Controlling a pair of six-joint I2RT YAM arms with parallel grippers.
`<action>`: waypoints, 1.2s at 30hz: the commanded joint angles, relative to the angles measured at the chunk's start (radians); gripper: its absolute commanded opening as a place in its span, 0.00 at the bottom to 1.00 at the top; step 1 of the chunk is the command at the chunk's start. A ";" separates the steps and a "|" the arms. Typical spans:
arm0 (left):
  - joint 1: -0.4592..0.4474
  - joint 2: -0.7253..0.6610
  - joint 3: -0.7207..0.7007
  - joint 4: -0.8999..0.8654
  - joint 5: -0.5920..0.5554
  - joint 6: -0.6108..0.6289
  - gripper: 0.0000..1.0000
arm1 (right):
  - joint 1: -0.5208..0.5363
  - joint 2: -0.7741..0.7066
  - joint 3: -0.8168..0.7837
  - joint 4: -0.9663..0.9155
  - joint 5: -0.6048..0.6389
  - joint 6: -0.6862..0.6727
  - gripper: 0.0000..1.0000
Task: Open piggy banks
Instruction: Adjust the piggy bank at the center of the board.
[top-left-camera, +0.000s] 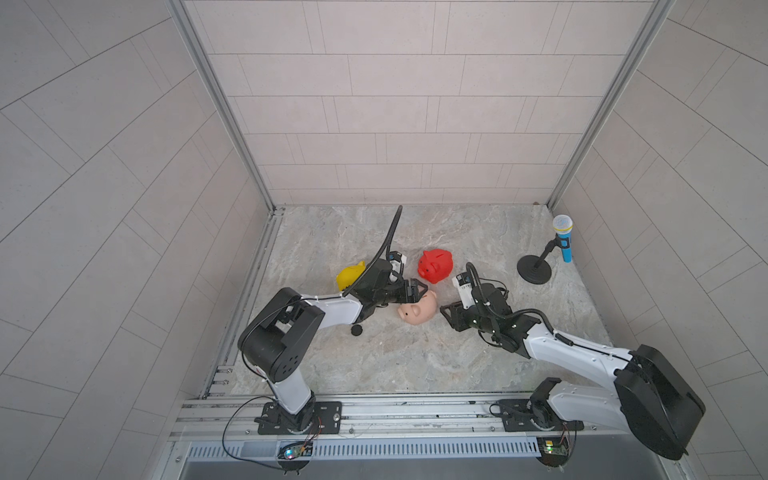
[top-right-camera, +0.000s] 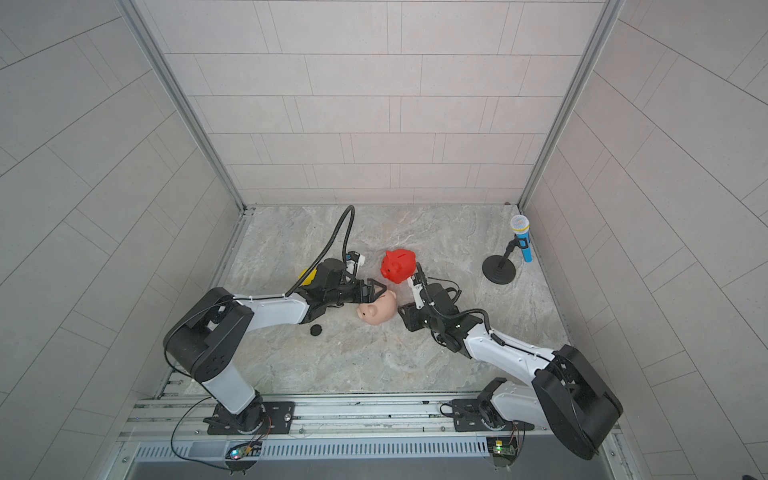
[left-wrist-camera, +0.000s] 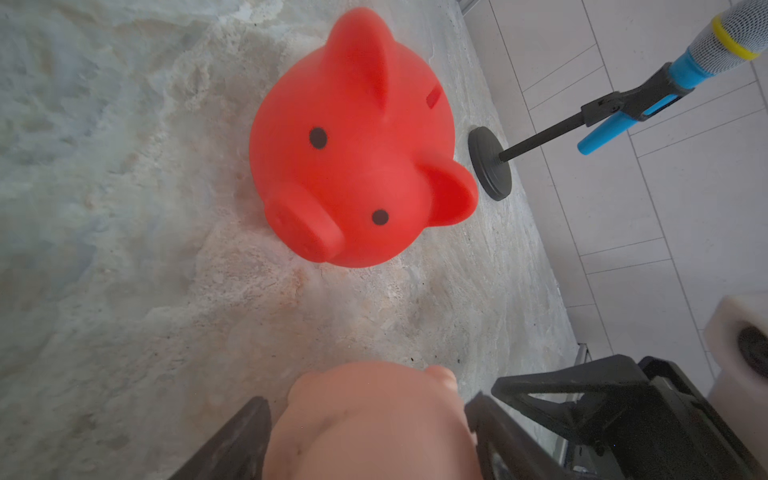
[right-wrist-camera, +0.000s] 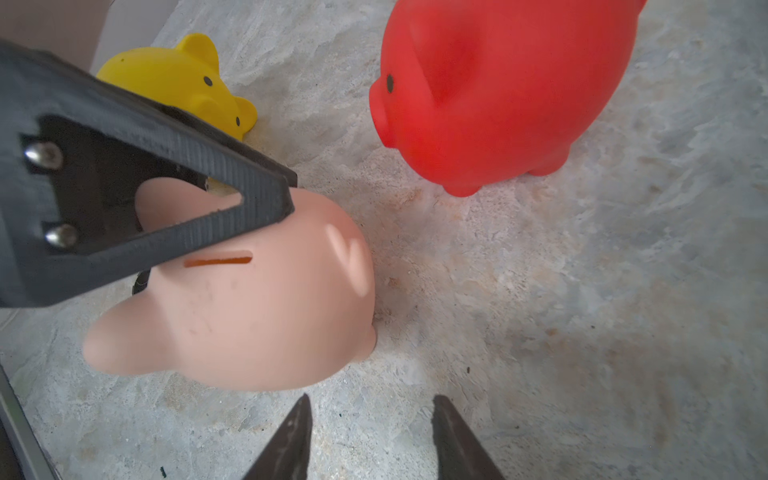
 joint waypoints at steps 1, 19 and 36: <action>-0.024 0.000 -0.040 0.131 -0.001 -0.053 0.78 | 0.001 -0.010 -0.008 0.032 -0.018 0.010 0.43; -0.056 0.042 -0.069 0.097 -0.163 -0.268 0.45 | 0.001 -0.058 -0.015 0.040 -0.028 0.023 0.37; 0.026 0.004 -0.038 -0.146 -0.222 -0.225 0.48 | 0.000 -0.074 -0.025 0.075 -0.057 0.026 0.37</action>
